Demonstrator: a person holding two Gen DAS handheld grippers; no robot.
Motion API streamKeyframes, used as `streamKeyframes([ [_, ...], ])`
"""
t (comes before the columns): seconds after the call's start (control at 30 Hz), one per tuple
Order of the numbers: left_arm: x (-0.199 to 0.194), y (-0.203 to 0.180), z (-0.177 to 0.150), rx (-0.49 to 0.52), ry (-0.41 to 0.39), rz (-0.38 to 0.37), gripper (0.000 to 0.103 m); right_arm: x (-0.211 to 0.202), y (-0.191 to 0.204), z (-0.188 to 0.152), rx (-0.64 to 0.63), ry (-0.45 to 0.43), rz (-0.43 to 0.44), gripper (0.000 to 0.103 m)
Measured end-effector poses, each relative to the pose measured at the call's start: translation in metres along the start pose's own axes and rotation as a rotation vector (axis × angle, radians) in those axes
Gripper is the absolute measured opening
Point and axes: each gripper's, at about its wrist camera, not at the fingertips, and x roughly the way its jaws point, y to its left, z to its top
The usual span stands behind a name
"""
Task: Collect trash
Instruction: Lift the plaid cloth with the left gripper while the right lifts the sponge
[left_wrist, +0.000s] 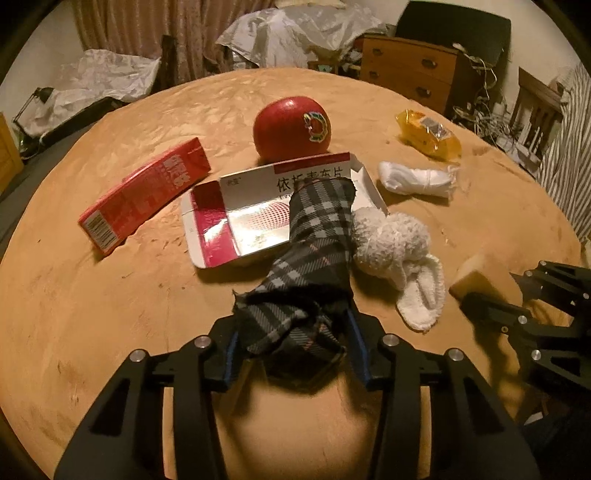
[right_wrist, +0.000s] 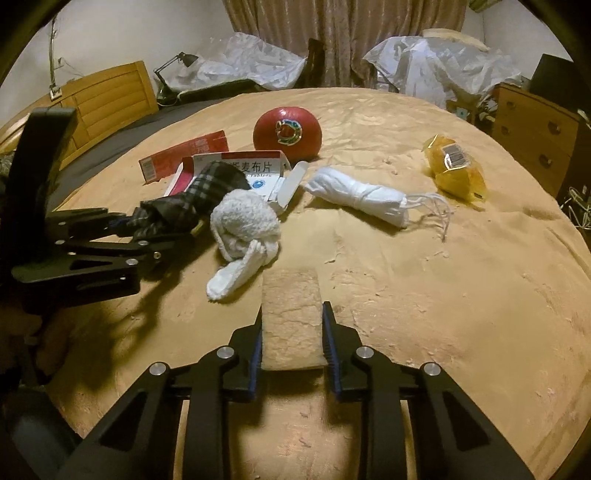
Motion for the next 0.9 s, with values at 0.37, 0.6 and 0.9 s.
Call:
streamKeyframes([
  [0.37,-0.096,-0.022,-0.023,-0.083,-0.162,0.155,0.044,-0.074,0.022,0.006,0.008,-0.155,-0.009,0.028],
  [0.6,-0.165,-0.042,-0.028,-0.151,-0.325,0.213,0.044,-0.145,0.042,0.007,0.011,-0.303,-0.019,0.028],
  [0.9,-0.211,-0.067,-0.043,-0.168,-0.466,0.242,0.045,-0.200,0.059,-0.006,0.024,-0.418,-0.040,0.028],
])
